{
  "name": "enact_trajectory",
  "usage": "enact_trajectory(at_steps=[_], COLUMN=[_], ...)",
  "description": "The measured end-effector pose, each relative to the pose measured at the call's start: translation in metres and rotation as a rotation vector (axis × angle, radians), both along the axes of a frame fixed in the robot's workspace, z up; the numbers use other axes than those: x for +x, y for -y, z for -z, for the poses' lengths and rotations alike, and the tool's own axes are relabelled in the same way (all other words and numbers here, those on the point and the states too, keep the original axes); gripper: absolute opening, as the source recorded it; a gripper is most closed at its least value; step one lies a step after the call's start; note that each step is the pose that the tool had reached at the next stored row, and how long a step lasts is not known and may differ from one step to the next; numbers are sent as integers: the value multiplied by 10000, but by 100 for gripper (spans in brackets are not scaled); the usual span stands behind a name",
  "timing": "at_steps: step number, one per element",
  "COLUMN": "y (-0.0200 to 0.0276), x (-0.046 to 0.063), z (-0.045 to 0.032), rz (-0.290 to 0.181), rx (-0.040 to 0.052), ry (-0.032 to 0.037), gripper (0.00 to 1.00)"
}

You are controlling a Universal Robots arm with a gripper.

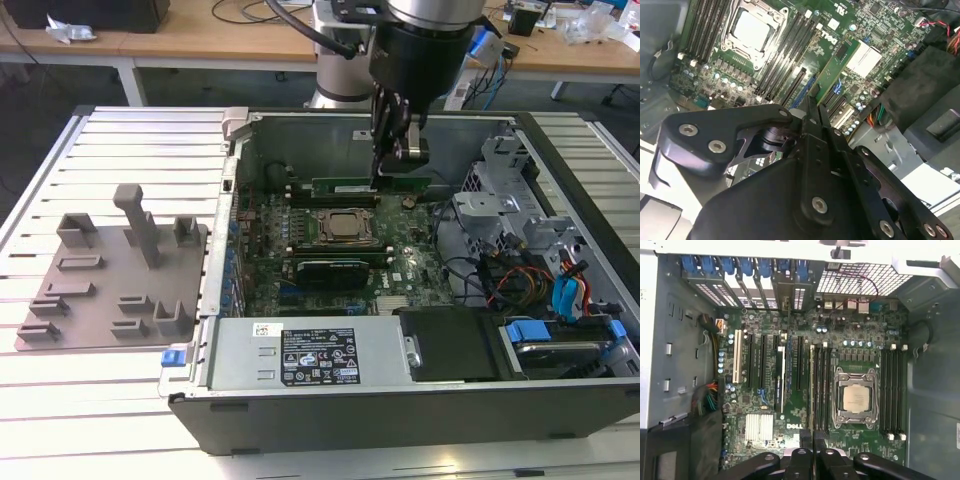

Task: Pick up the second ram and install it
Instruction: 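Insert the second ram into the second slot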

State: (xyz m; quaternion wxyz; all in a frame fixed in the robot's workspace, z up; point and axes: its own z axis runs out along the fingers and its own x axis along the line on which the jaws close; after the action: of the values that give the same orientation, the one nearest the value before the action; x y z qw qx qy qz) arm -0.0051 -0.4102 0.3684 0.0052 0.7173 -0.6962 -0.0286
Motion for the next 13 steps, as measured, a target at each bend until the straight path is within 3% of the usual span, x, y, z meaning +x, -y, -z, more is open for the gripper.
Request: enact_trajectory(at_steps=[4, 13], y=[0, 0], x=[0, 0], z=[143, 337], rz=[0, 0], rx=[-10, -11], ry=[0, 0], gripper=[13, 13])
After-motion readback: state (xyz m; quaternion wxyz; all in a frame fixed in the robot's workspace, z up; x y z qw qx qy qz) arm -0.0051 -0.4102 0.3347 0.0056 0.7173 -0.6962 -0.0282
